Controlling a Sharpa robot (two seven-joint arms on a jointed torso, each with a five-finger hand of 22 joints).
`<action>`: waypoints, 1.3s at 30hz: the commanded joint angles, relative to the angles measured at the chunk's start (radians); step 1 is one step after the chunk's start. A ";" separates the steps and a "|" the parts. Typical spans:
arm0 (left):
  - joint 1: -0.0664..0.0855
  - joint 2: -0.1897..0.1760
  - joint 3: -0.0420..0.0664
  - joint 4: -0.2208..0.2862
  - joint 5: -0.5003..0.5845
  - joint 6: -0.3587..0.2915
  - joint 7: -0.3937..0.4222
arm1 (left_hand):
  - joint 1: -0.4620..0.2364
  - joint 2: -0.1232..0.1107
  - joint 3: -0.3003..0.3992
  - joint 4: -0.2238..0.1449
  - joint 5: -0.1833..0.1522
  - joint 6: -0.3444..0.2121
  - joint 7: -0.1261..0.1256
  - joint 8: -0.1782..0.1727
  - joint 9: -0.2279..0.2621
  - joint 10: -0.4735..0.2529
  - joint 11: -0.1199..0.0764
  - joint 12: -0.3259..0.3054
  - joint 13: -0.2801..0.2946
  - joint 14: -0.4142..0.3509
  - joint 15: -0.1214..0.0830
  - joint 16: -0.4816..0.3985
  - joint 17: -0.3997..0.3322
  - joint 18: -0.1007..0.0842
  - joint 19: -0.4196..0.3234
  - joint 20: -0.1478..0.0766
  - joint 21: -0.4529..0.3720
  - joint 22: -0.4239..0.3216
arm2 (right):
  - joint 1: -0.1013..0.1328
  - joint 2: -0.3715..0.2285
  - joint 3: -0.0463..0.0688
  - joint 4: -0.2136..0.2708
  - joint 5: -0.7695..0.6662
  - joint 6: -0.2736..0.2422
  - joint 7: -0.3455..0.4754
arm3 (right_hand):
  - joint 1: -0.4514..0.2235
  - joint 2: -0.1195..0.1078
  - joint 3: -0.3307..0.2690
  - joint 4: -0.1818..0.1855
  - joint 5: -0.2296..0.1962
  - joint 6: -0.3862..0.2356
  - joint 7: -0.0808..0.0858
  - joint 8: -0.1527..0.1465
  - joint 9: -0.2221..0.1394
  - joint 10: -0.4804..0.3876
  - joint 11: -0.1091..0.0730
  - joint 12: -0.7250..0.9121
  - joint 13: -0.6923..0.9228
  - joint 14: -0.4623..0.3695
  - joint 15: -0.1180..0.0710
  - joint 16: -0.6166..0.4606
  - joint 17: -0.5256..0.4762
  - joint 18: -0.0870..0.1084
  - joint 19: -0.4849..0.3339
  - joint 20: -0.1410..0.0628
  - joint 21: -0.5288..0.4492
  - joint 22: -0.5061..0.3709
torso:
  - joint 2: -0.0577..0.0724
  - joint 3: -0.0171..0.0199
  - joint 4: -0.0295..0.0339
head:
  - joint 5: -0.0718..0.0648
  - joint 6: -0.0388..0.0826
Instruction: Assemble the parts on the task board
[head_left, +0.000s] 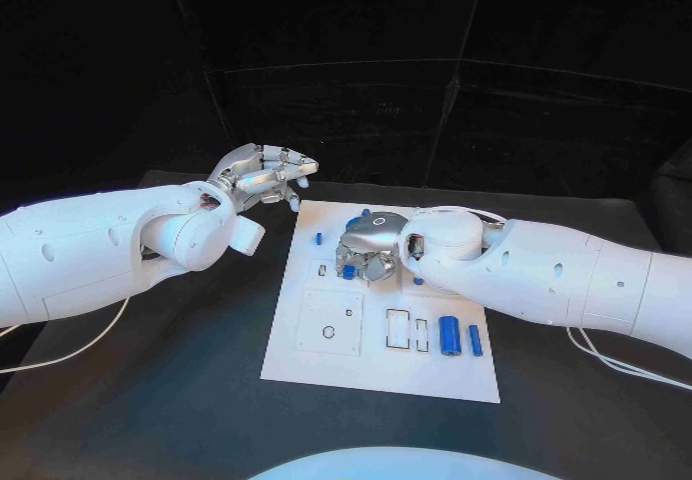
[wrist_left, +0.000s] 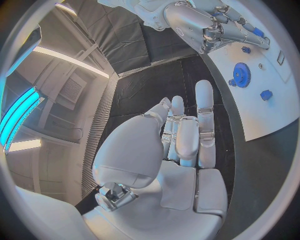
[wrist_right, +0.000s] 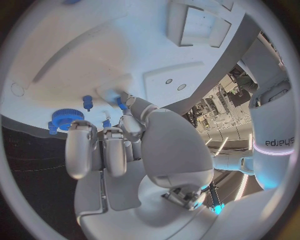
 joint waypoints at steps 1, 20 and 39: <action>0.001 0.002 0.001 0.000 0.005 0.004 0.011 | 0.001 -0.008 0.003 -0.001 0.000 0.005 -0.001 -0.006 -0.001 -0.001 0.008 0.001 -0.001 -0.008 -0.001 -0.003 -0.001 0.021 0.008 -0.001 -0.002 -0.001 | 0.002 0.001 0.000 0.000 -0.006 0.022 -0.012 | -0.017 0.006 -0.002 0.013 -0.003 0.023 0.002 0.011 0.004 0.004 0.016 0.010 0.008 0.092 0.015 0.004 0.217 0.007 0.001 0.013 -0.004 0.003 | 0.000 -0.0002 -0.0005 | -0.001 0.000; 0.001 0.003 0.001 -0.002 0.005 0.005 0.003 | -0.001 -0.014 0.020 -0.003 0.000 0.006 -0.001 -0.005 -0.006 -0.002 0.008 0.003 -0.006 -0.008 -0.001 -0.003 -0.002 0.021 0.010 -0.001 -0.005 -0.003 | 0.001 -0.008 -0.001 0.004 0.001 -0.051 -0.062 | -0.095 -0.009 -0.066 0.087 0.051 0.081 0.018 0.017 0.001 0.018 0.036 0.037 0.029 0.091 0.035 0.002 0.215 0.006 0.006 0.035 0.000 0.011 | 0.000 -0.0004 -0.0007 | -0.003 -0.001; 0.001 0.003 0.001 -0.002 0.005 0.010 -0.001 | -0.005 -0.018 0.028 -0.003 0.000 0.006 0.000 -0.005 -0.008 -0.002 0.009 0.005 -0.008 -0.007 0.000 -0.001 -0.001 0.021 0.012 -0.001 -0.006 -0.005 | 0.000 -0.027 -0.001 0.034 0.025 -0.048 -0.131 | -0.148 -0.036 -0.115 0.143 0.131 0.072 0.026 0.003 -0.006 0.019 0.043 0.038 0.027 0.092 0.041 0.006 0.220 0.006 0.009 0.040 0.002 0.015 | -0.001 -0.0001 -0.0006 | -0.005 -0.002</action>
